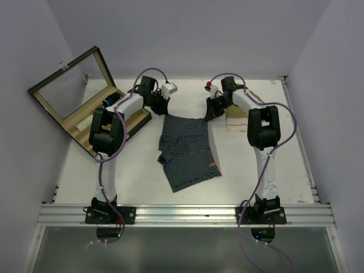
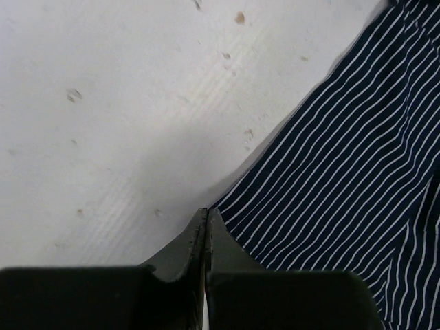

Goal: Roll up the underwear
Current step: Fold the underwear

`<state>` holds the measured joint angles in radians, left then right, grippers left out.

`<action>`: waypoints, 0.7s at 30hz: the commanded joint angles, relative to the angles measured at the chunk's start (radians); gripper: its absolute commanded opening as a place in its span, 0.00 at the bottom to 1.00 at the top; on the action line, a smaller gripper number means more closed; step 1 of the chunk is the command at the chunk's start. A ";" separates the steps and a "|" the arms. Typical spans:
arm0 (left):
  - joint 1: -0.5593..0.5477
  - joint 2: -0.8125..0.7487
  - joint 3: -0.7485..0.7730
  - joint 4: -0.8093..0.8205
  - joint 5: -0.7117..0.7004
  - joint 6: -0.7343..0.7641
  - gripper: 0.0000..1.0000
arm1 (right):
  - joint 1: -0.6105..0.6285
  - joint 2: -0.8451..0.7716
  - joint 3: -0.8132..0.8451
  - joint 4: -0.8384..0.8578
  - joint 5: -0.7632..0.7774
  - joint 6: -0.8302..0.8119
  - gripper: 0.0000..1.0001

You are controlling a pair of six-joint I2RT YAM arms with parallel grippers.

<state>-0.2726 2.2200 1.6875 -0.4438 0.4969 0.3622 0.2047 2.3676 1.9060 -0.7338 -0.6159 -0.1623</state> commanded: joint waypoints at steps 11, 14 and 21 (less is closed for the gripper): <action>0.033 -0.195 0.008 0.077 0.061 0.090 0.00 | -0.030 -0.122 0.120 -0.032 -0.145 -0.160 0.00; 0.035 -0.282 -0.086 0.080 0.092 0.124 0.00 | -0.030 -0.189 0.056 -0.074 -0.200 -0.247 0.00; 0.033 -0.468 -0.253 0.065 0.207 0.176 0.00 | -0.025 -0.323 -0.070 -0.202 -0.280 -0.428 0.00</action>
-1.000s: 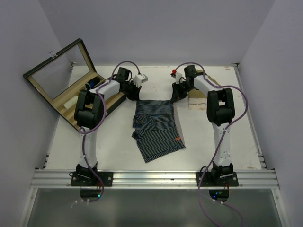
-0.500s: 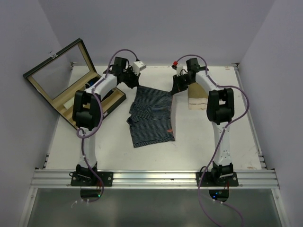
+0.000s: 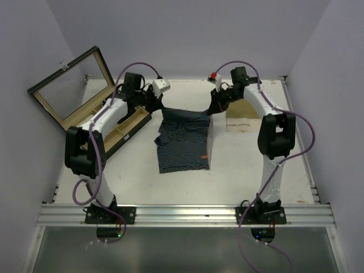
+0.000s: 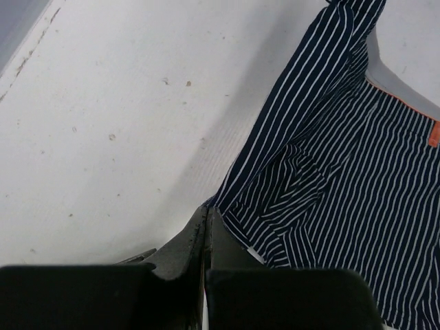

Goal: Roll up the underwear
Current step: Fold the underwear

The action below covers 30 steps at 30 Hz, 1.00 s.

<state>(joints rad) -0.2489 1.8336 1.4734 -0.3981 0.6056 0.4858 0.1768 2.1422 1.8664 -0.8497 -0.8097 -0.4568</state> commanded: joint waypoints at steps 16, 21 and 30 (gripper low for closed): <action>0.007 -0.346 -0.301 -0.206 0.281 0.272 0.00 | 0.105 -0.327 -0.375 -0.196 -0.043 -0.433 0.00; -0.019 -0.405 -0.404 -0.255 0.244 0.356 0.00 | 0.136 -0.369 -0.467 -0.198 -0.010 -0.497 0.00; -0.131 -0.447 -0.590 -0.194 0.129 0.385 0.00 | 0.194 -0.409 -0.624 -0.131 0.049 -0.525 0.03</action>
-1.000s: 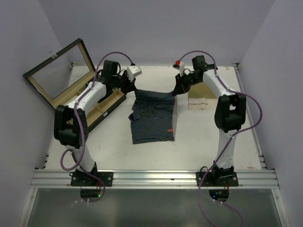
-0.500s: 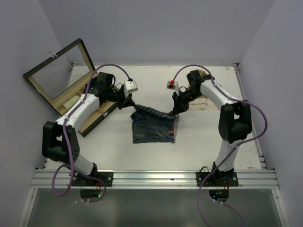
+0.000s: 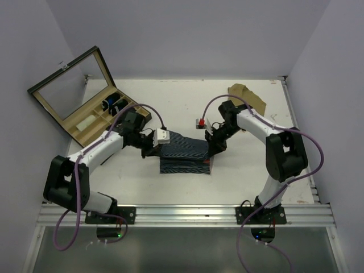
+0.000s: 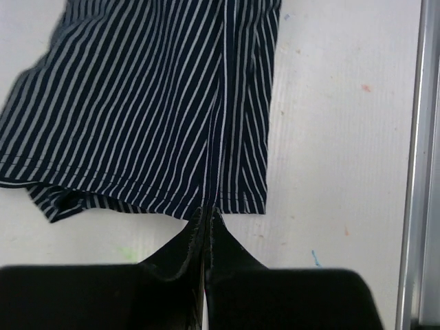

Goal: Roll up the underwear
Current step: Fold the underwear

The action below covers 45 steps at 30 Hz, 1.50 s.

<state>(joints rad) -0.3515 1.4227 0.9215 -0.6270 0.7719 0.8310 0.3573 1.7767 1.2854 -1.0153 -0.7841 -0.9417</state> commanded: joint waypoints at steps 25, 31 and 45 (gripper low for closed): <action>-0.156 0.059 -0.167 0.092 -0.062 0.003 0.00 | 0.065 0.020 -0.161 0.095 0.106 -0.115 0.13; -0.193 0.087 -0.179 0.101 -0.037 0.002 0.07 | 0.068 0.023 -0.173 0.080 0.141 -0.131 0.36; -0.242 -0.031 -0.124 -0.106 -0.011 0.125 0.38 | 0.040 -0.040 0.026 -0.075 -0.027 -0.051 0.39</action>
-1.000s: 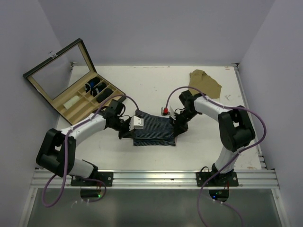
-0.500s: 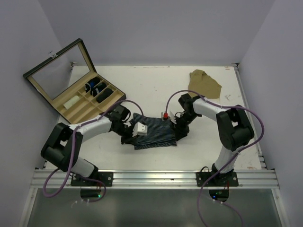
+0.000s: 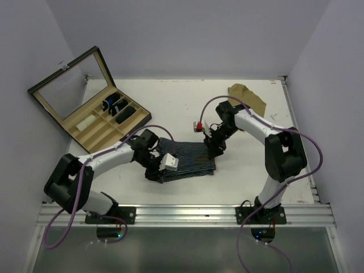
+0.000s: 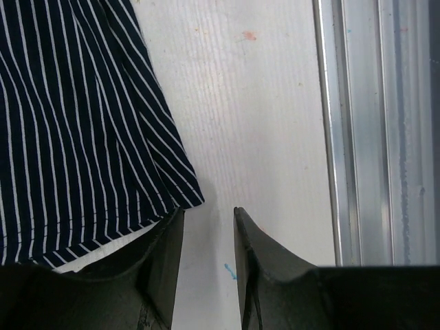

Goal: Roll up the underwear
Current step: Fold the underwear

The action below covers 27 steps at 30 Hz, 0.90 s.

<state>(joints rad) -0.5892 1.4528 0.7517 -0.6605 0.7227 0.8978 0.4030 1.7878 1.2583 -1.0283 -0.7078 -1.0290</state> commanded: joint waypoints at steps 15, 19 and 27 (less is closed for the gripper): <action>0.137 0.049 0.104 0.384 -0.014 -0.551 0.35 | 0.011 0.056 -0.128 0.284 -0.055 0.521 0.20; 0.135 0.150 0.087 0.441 -0.022 -0.614 0.35 | 0.013 0.099 -0.132 0.293 -0.035 0.553 0.21; 0.146 0.290 0.152 0.392 -0.114 -0.611 0.33 | 0.028 0.225 -0.056 0.153 -0.019 0.558 0.25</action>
<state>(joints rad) -0.4515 1.7073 0.8715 -0.2687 0.6693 0.2977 0.4202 1.9602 1.1755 -0.8139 -0.7536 -0.4664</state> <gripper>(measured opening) 0.334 0.245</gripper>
